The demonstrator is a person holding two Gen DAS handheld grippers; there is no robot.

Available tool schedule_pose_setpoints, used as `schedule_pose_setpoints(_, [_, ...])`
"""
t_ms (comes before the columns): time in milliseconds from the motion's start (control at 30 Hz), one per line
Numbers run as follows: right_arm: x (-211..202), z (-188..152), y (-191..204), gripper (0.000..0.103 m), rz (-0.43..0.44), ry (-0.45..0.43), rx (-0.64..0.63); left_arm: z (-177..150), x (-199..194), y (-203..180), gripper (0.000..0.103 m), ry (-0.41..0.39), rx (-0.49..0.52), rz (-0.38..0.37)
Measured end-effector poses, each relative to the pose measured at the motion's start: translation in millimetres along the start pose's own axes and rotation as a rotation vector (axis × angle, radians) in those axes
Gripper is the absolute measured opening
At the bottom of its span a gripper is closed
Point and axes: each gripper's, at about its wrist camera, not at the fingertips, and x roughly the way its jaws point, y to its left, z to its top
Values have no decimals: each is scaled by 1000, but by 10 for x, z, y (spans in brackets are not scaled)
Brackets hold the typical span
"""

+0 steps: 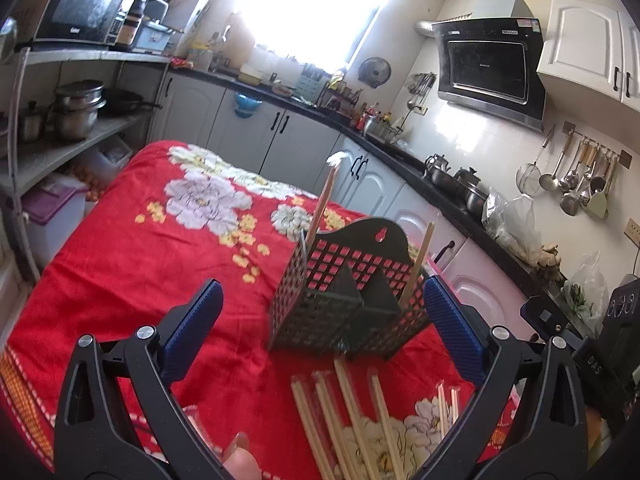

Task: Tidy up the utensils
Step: 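Move both tools back down to the remaining wrapped chopsticks on the cloth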

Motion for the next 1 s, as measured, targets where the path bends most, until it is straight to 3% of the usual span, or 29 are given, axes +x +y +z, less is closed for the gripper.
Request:
schedule_pose_setpoints(567, [107,-374,169,75,26,136,-17,-400,-195,395,92,81,-88,54])
schedule_pose_setpoints(1000, [336,-609,356,75,34,266,-58,-650,-167,679,92,198,-123,66])
